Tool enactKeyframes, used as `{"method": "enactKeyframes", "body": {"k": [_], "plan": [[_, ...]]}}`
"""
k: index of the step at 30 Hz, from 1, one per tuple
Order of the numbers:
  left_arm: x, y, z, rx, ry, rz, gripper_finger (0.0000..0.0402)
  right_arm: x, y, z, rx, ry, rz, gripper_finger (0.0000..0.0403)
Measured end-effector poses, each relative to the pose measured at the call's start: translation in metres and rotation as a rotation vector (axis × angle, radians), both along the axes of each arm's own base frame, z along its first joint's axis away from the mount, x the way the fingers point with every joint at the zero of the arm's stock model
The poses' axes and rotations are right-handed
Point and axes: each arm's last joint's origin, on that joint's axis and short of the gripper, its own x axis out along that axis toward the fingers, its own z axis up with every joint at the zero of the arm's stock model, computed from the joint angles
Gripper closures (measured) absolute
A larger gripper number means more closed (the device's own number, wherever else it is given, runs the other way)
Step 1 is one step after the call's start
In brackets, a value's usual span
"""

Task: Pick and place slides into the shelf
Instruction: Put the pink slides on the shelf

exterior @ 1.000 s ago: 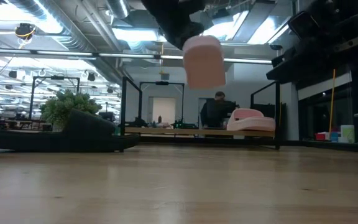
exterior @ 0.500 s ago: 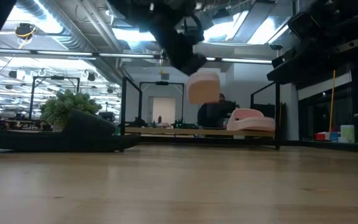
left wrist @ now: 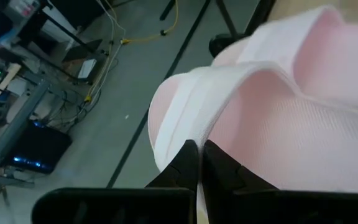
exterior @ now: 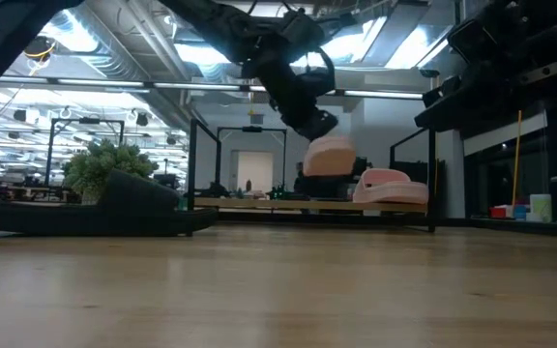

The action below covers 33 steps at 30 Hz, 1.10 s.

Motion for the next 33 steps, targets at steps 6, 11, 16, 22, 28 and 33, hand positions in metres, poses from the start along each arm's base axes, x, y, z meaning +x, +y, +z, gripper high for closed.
{"method": "enactKeyframes", "body": {"k": [6, 11, 16, 22, 28, 33], "plan": [[0.004, 0.004, 0.003, 0.001, 0.003, 0.006, 0.0401, 0.0, 0.0, 0.0, -0.016, -0.002, 0.006, 0.0391], [0.001, 0.011, 0.003, -0.024, -0.026, 0.045, 0.0401, 0.0, 0.0, 0.0, -0.028, -0.006, 0.011, 0.0391], [0.002, 0.011, -0.008, -0.053, -0.001, 0.061, 0.0401, 0.0, 0.0, 0.0, -0.049, -0.012, 0.019, 0.0391], [0.008, 0.011, -0.022, -0.084, -0.01, 0.076, 0.0401, 0.001, -0.001, 0.001, -0.075, -0.024, 0.017, 0.0391], [0.011, 0.008, -0.029, -0.099, -0.017, 0.082, 0.0401, 0.002, -0.003, 0.003, -0.092, -0.048, 0.006, 0.0391], [0.012, 0.007, -0.029, -0.102, -0.026, 0.078, 0.0401, 0.002, -0.004, 0.004, -0.097, -0.05, 0.0, 0.0391]]}}
